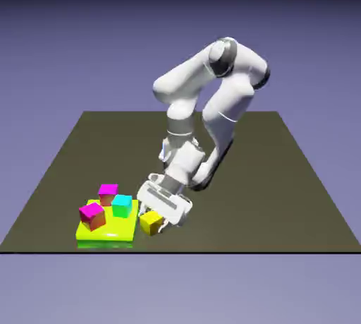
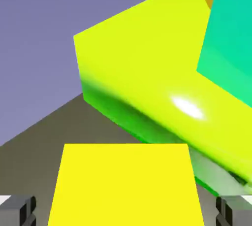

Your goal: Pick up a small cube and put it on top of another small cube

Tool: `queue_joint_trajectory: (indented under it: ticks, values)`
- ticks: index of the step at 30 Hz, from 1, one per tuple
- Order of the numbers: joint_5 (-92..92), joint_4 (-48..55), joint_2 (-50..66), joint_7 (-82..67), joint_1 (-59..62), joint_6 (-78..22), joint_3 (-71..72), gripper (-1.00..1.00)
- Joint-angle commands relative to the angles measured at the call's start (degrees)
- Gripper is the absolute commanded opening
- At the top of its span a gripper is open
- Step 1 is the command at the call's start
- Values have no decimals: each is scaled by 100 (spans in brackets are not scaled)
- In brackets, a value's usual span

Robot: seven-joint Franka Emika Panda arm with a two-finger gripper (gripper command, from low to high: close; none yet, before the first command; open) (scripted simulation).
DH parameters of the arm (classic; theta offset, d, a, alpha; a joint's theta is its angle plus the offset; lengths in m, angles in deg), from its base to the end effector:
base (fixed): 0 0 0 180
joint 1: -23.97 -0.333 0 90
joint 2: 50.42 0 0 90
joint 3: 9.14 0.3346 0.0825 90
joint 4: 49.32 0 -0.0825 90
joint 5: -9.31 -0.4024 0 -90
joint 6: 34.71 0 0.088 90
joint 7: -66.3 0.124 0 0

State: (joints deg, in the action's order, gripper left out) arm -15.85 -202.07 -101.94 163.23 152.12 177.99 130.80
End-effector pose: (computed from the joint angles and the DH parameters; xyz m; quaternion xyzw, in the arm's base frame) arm 0.4160 -0.0444 0.0899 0.6401 -0.6642 0.3861 0.0076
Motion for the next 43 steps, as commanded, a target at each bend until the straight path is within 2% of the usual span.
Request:
queue_joint_trajectory:
  ticks: [1, 6, 14, 25, 29, 33, 40, 41, 43]
  values:
    - [-97, -126, 150, -80, -208, -83, -116, -100]
    - [-496, -705, 915, -412, -1175, -514, -681, -100]
    - [185, -375, 1384, 545, -1613, -2475, -1855, -100]
    - [739, 93, 1111, 1781, -2636, -5206, -3728, -100]
    - [512, 187, 281, 1930, -3171, -5713, -4278, -100]
    - [246, 179, -300, 1835, -3403, -5636, -4377, -100]
    - [39, 371, -288, 1831, -1962, -4593, -3149, -100]
    - [39, 371, -288, 1831, -1962, -4593, -3149, 100]
    - [69, 343, -290, 1832, -2169, -4743, -3325, 100]
